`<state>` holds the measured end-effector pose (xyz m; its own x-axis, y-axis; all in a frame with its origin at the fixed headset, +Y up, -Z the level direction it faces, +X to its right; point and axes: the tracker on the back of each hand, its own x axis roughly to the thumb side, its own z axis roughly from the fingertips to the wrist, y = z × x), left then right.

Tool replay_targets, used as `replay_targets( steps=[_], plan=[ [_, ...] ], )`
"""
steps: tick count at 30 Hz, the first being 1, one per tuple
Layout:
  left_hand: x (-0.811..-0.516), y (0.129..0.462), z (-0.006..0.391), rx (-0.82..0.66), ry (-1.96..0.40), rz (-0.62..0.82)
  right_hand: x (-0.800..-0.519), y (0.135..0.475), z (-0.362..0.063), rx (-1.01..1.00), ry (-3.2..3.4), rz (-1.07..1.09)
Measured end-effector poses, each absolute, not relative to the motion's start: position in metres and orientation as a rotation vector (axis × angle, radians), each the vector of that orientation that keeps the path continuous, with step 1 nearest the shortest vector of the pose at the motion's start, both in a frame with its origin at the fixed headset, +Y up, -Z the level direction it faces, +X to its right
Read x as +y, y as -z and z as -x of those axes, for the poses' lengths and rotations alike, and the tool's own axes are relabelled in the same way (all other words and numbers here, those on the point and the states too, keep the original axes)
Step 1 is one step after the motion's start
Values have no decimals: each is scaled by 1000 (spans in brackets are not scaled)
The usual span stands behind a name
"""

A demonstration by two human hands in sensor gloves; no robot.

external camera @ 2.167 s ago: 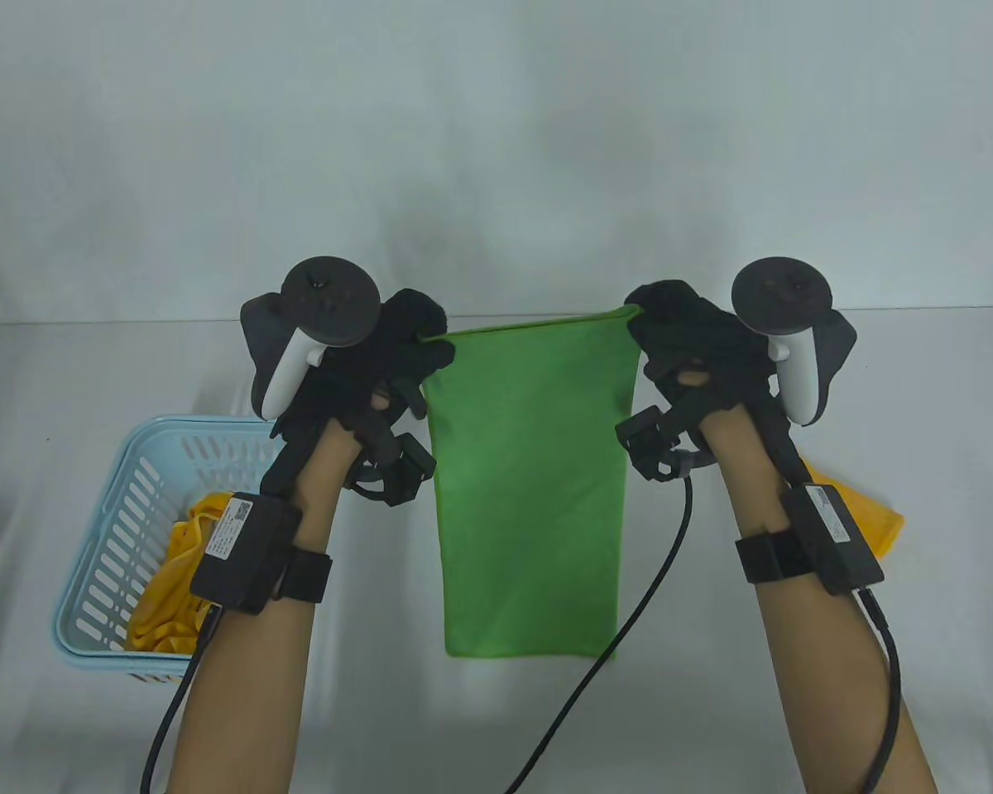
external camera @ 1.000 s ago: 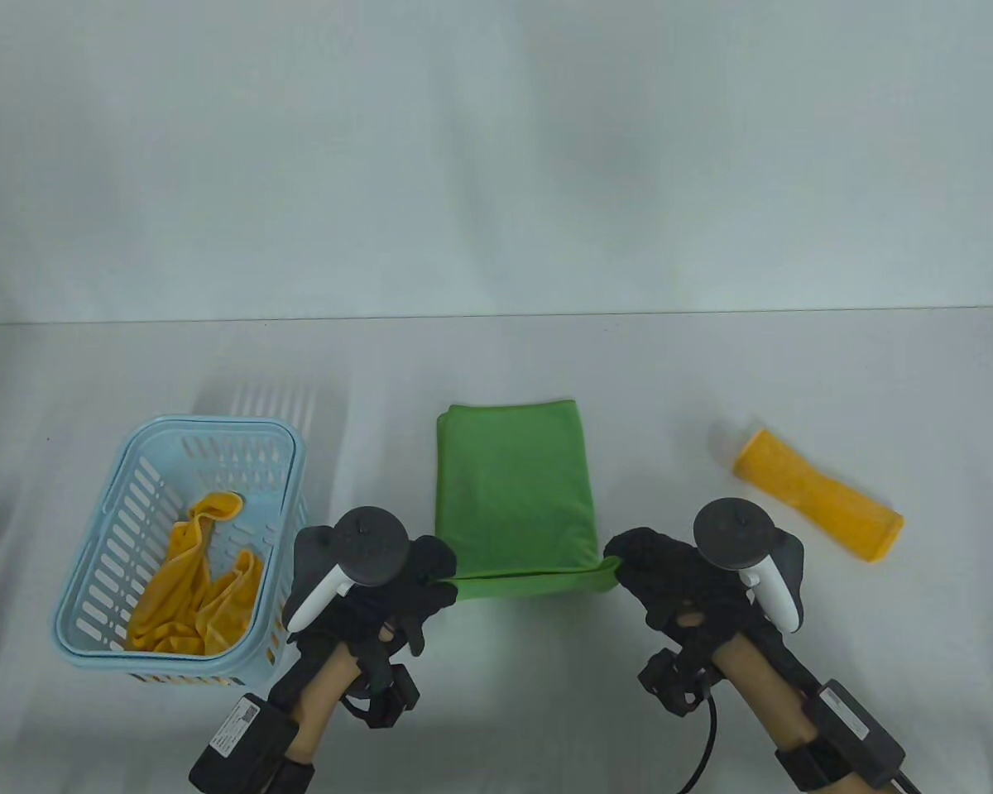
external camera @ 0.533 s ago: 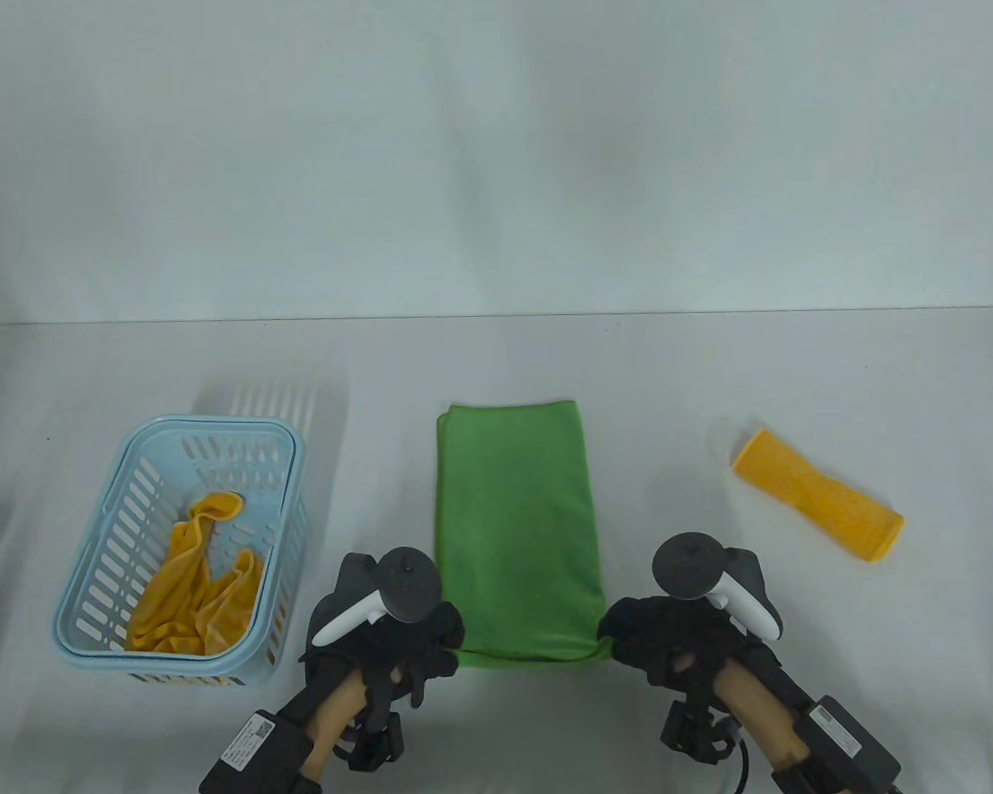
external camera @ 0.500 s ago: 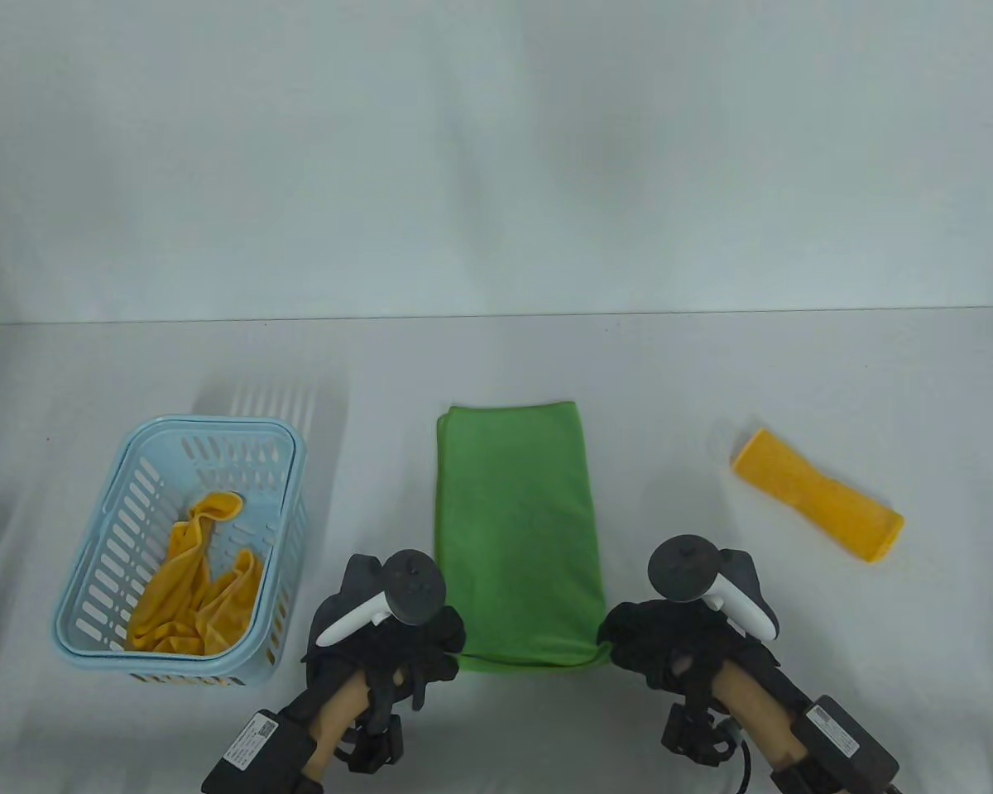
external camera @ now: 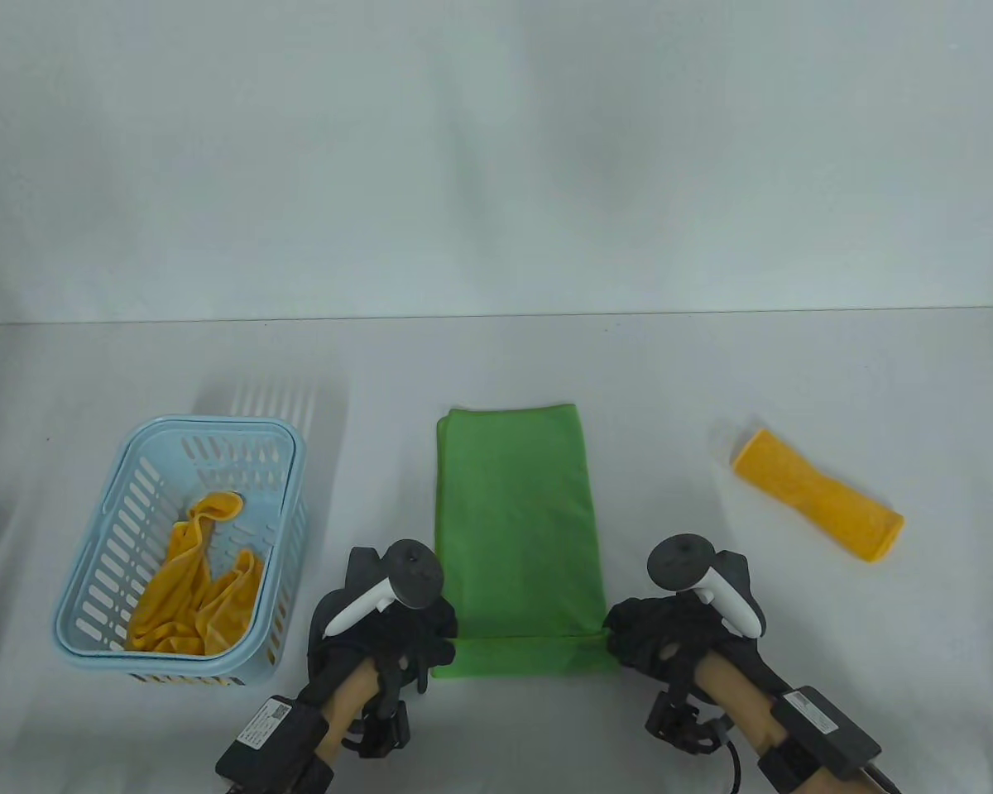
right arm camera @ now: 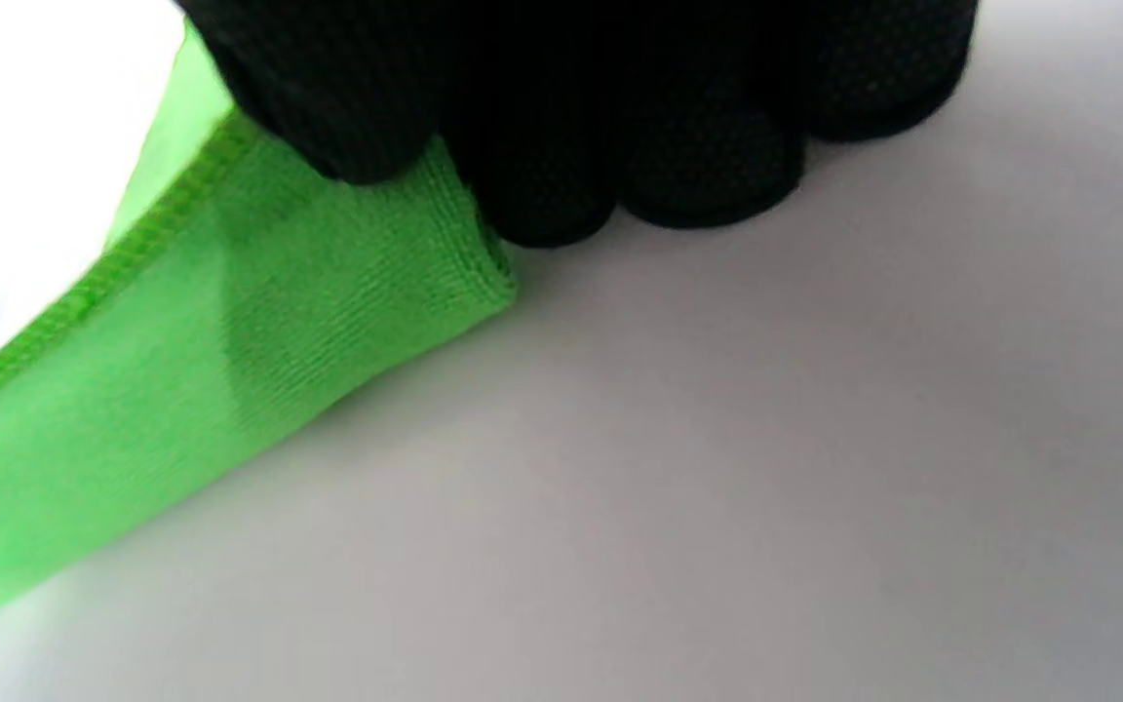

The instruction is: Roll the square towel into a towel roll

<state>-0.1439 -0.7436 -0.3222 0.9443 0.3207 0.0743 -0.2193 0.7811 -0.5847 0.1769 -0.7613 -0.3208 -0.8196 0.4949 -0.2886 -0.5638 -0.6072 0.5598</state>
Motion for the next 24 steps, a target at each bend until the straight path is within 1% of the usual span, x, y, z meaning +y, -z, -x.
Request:
replay_targets(
  steps=[4,13,19,24],
  plan=[
    [-747,325,141,-124,-236,548,-763,323,-176,819,-2413,213],
    [-750,324,135,-52,-122,455,-763,323,-170,732,-2551,276],
    [-748,325,140,-31,-125,439,-761,324,-176,709,-2519,303],
    [-742,325,147,-22,-142,405,-753,323,-182,652,-2518,294]
  ],
)
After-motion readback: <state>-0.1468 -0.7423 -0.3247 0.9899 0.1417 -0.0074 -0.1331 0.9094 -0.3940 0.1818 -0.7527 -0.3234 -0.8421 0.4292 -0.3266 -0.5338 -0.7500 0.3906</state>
